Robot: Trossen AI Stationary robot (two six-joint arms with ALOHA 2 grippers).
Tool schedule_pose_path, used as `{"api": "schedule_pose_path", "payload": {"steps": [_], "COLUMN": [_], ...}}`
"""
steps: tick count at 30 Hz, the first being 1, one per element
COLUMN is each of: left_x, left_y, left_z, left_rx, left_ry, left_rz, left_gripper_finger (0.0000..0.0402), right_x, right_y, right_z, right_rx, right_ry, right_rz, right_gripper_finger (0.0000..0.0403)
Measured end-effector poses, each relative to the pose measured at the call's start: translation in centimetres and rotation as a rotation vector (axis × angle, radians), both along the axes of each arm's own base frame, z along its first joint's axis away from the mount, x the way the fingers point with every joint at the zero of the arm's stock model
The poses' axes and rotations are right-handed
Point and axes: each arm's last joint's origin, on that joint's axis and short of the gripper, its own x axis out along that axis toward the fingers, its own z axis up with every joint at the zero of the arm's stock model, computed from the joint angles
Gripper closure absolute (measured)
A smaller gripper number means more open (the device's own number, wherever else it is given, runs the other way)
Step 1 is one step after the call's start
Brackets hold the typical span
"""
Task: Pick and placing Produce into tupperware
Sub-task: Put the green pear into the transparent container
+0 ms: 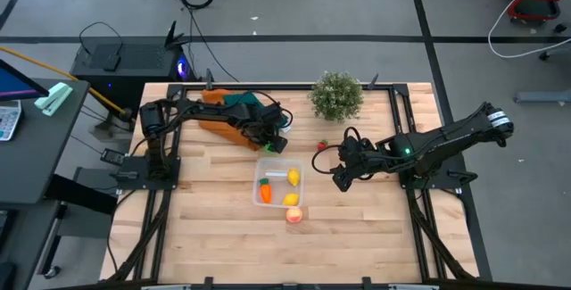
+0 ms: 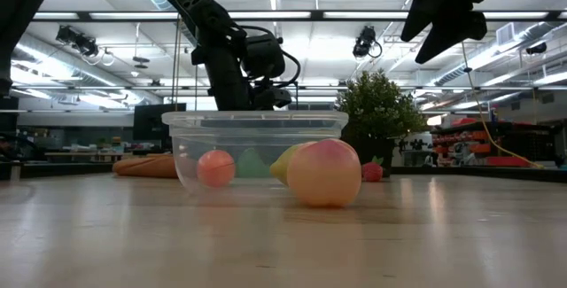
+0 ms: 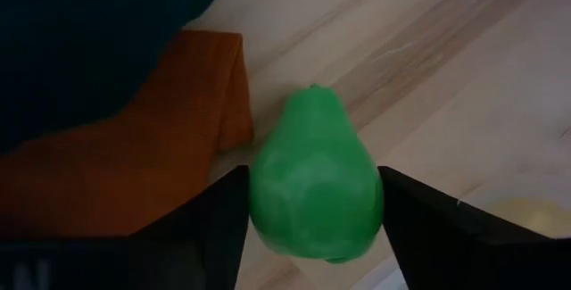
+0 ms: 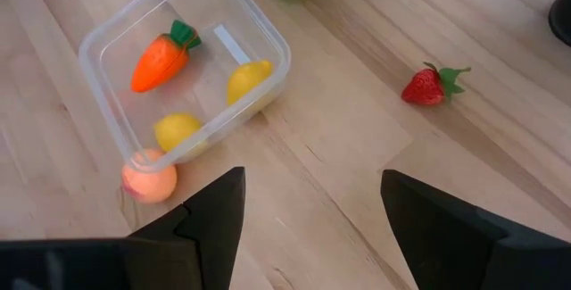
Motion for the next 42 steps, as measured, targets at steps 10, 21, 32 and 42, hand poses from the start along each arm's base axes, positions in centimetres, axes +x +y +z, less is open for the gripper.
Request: {"api": "schedule_pose_path", "payload": {"steps": [10, 21, 32, 42], "left_x": [0.0, -0.9, -2.8, -1.4], "left_y": [0.0, -0.4, -1.7, -5.9], "left_z": [0.3, 5.1, 11.7, 13.5], "left_rx": [0.002, -0.014, -0.013, -0.054], "left_ry": [-0.015, -0.165, -0.407, -0.586], "left_rz": [0.0, -0.013, -0.037, -0.255], "left_gripper_finger": [0.0158, 0.0163, 0.0168, 0.0168], "right_x": [0.0, 0.0, -0.1, -0.3], "right_y": [0.0, 0.0, 0.0, 0.0], "right_z": [0.0, 0.0, 0.0, -0.2], "right_rx": [-0.001, -0.002, -0.003, 0.02], "right_ry": [0.0, 0.005, 0.008, 0.042], "right_rz": [0.0, 0.0, 0.0, 0.02], "right_gripper_finger": [0.0173, 0.0173, 0.0173, 0.0173]}}
